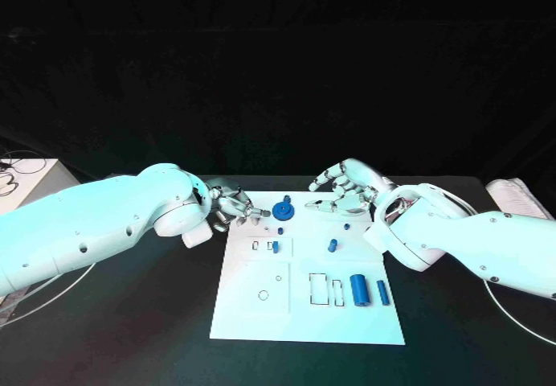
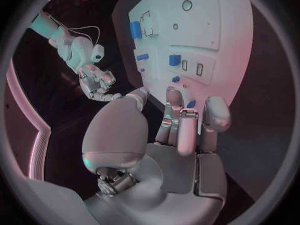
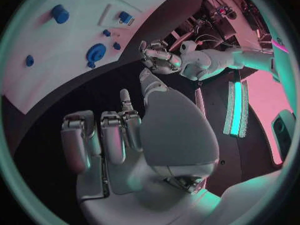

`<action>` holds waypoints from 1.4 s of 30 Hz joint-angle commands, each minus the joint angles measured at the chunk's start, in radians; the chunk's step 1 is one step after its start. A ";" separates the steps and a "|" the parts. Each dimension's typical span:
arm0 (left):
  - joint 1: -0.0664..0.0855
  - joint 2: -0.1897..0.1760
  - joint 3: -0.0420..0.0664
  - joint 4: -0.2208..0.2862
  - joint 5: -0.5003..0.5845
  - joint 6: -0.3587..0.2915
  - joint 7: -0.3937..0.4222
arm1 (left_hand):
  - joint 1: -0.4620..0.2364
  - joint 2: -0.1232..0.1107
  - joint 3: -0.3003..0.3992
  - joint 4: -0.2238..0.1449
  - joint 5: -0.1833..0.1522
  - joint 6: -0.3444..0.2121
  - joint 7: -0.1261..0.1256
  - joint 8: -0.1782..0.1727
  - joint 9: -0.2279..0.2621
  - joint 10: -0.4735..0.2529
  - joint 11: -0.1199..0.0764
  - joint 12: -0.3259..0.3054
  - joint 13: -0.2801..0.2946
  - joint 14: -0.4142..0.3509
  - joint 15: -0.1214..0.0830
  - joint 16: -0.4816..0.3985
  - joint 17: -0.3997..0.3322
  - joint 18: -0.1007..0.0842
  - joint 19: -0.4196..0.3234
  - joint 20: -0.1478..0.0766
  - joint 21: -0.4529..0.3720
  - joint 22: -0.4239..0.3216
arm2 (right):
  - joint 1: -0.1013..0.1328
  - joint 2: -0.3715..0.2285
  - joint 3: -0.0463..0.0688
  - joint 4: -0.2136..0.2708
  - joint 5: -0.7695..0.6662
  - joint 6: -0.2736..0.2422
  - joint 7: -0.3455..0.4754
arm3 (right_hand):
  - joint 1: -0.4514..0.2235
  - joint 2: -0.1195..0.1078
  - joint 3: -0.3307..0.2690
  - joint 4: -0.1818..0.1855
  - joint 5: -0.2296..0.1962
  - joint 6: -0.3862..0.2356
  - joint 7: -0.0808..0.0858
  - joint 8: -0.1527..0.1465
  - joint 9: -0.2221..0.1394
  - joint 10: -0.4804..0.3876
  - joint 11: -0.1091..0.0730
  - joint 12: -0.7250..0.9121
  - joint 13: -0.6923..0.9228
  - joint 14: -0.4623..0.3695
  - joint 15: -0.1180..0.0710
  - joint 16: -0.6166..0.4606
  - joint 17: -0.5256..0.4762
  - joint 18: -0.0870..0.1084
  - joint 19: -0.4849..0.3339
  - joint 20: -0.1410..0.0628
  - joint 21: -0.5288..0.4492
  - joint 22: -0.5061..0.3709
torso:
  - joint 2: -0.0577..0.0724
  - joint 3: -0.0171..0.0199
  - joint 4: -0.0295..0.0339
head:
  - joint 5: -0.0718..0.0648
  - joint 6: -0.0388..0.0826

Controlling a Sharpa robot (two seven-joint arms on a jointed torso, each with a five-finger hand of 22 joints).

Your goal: Assemble the parts on the task board

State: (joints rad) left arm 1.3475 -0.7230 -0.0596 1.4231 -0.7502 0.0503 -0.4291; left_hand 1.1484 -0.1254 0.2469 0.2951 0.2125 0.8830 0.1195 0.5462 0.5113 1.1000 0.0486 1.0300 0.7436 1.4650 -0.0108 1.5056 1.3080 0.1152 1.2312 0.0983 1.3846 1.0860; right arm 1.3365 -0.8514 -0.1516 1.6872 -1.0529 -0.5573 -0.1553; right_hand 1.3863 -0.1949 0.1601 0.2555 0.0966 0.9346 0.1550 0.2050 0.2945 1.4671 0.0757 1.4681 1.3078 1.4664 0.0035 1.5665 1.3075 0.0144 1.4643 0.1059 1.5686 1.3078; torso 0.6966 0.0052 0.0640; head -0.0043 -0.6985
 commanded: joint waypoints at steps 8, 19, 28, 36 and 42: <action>0.036 0.095 -0.026 -0.077 -0.101 0.210 -0.081 | -0.037 -0.004 -0.040 0.000 0.005 -0.022 -0.008 0.045 0.062 -0.029 -0.007 -0.002 -0.015 0.023 -0.005 -0.005 0.086 -0.016 0.000 -0.003 0.003 -0.001 | 0.014 0.016 0.002 -0.070 0.240 -0.053 0.025 | -0.020 0.003 -0.004 0.017 0.000 -0.012 0.001 0.006 0.001 0.001 -0.001 -0.016 0.165 0.104 -0.001 0.004 0.263 -0.014 0.106 0.000 0.002 0.263 | -0.009 0.0113 -0.0032 | 0.006 -0.013; 0.049 0.182 -0.070 -0.161 -0.122 0.281 -0.094 | -0.072 0.006 -0.075 0.000 0.003 -0.040 -0.009 0.073 0.110 -0.031 -0.008 0.010 -0.007 0.027 -0.005 -0.002 0.096 -0.018 0.005 -0.004 0.006 0.009 | 0.017 0.024 0.002 -0.090 0.255 -0.050 0.012 | -0.024 0.002 -0.011 0.024 0.000 -0.019 0.002 0.007 0.001 0.000 0.000 -0.016 0.165 0.104 0.000 0.004 0.263 -0.014 0.106 0.001 0.002 0.263 | -0.006 0.0087 -0.0023 | -0.001 -0.019; 0.051 0.226 -0.100 -0.203 -0.109 0.288 -0.094 | -0.124 0.032 -0.109 0.001 -0.009 -0.055 -0.007 0.087 0.144 -0.041 -0.005 0.014 -0.008 0.025 -0.002 -0.002 0.096 -0.018 0.001 -0.001 0.005 0.007 | 0.019 0.027 0.002 -0.097 0.251 -0.043 0.007 | -0.023 0.002 -0.011 0.024 0.000 -0.019 0.002 0.007 0.001 0.000 0.000 -0.016 0.165 0.104 0.000 0.004 0.263 -0.014 0.106 0.001 0.002 0.263 | -0.001 0.0088 -0.0062 | -0.004 -0.023; 0.050 0.246 -0.106 -0.230 -0.110 0.298 -0.097 | -0.108 0.037 -0.110 -0.001 -0.001 -0.063 -0.006 0.088 0.153 -0.048 -0.005 0.012 -0.012 0.024 -0.002 -0.002 0.096 -0.017 -0.001 0.000 0.004 0.005 | 0.020 0.029 0.002 -0.097 0.250 -0.037 0.004 | -0.022 0.002 -0.012 0.024 0.000 -0.020 0.002 0.008 0.001 -0.001 0.000 -0.016 0.164 0.104 0.000 0.004 0.263 -0.014 0.106 0.001 0.002 0.263 | 0.000 0.0079 -0.0025 | -0.008 -0.029; 0.050 0.255 -0.110 -0.238 -0.098 0.305 -0.097 | -0.088 0.044 -0.106 -0.002 0.004 -0.067 -0.006 0.090 0.162 -0.050 -0.005 0.015 -0.011 0.025 -0.001 -0.001 0.099 -0.017 -0.001 0.000 0.005 0.007 | 0.020 0.032 0.002 -0.099 0.249 -0.032 0.002 | -0.021 0.002 -0.012 0.024 0.001 -0.020 0.002 0.008 0.001 -0.001 0.000 -0.016 0.164 0.104 0.000 0.004 0.263 -0.014 0.106 0.001 0.002 0.263 | 0.000 0.0086 -0.0031 | -0.009 -0.034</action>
State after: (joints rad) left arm 1.3964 -0.4721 -0.1694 1.1853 -0.8566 0.3284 -0.5250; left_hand 1.0531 -0.0794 0.1422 0.2952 0.2125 0.8236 0.1107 0.6312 0.6722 1.0560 0.0446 1.0397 0.7326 1.4649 -0.0106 1.5055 1.3076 0.1155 1.2310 0.0983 1.3844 1.0921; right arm 1.3559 -0.8208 -0.1505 1.5881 -0.8030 -0.6027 -0.1539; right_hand 1.3726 -0.1909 0.1492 0.2746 0.0966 0.9205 0.1546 0.2086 0.2943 1.4670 0.0756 1.4561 1.3074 1.4664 0.0034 1.5665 1.3074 0.0144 1.4643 0.1058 1.5686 1.3074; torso 0.6966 0.0132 0.0611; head -0.0130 -0.7302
